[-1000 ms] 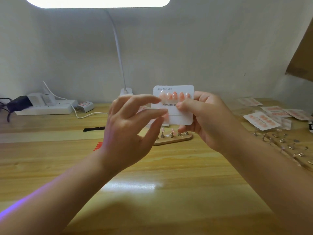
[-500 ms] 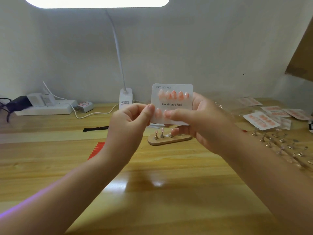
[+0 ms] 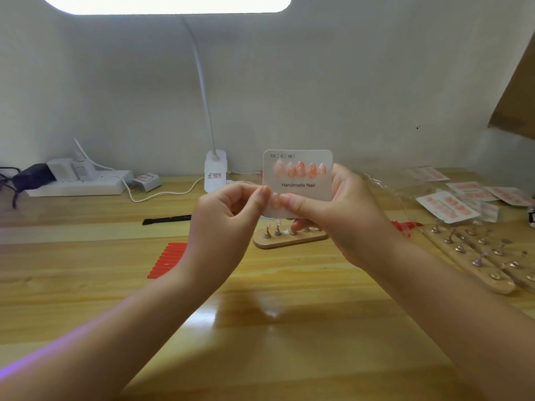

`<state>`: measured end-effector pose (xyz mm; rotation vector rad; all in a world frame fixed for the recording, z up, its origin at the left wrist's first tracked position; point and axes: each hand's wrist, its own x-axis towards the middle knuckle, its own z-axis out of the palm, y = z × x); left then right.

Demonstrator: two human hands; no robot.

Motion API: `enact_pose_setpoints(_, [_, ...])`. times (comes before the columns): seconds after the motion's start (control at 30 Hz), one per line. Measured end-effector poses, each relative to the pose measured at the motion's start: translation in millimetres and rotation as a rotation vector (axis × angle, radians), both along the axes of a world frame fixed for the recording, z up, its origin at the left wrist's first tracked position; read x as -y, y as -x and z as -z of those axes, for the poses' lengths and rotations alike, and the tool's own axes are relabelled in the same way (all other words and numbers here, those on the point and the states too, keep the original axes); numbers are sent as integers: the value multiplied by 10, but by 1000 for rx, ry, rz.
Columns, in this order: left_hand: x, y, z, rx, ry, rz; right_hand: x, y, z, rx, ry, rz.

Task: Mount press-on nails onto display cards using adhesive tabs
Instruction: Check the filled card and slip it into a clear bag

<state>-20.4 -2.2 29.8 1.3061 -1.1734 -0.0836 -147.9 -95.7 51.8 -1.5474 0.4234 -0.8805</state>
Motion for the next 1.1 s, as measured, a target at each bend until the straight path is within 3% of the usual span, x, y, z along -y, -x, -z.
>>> enact_pose_setpoints(0.23, [-2,-11,-16,12,-11,-24,41,16,-5,43,-137,-191])
enact_pose_setpoints(0.57, [-2,-1,18,1,-36,-19,49,15,45,2,-2,-71])
enact_pose_setpoints(0.87, [35,-76,54,-52,-162,-61,145,13,50,-20,-186,-196])
enact_pose_setpoints(0.97, [54,-91,72,-96,-223,-51,198,0,75,-117,-140,-60])
enact_pose_setpoints(1.1, [51,-77,76,-62,-279,-19,280,-7,151,-323,111,286])
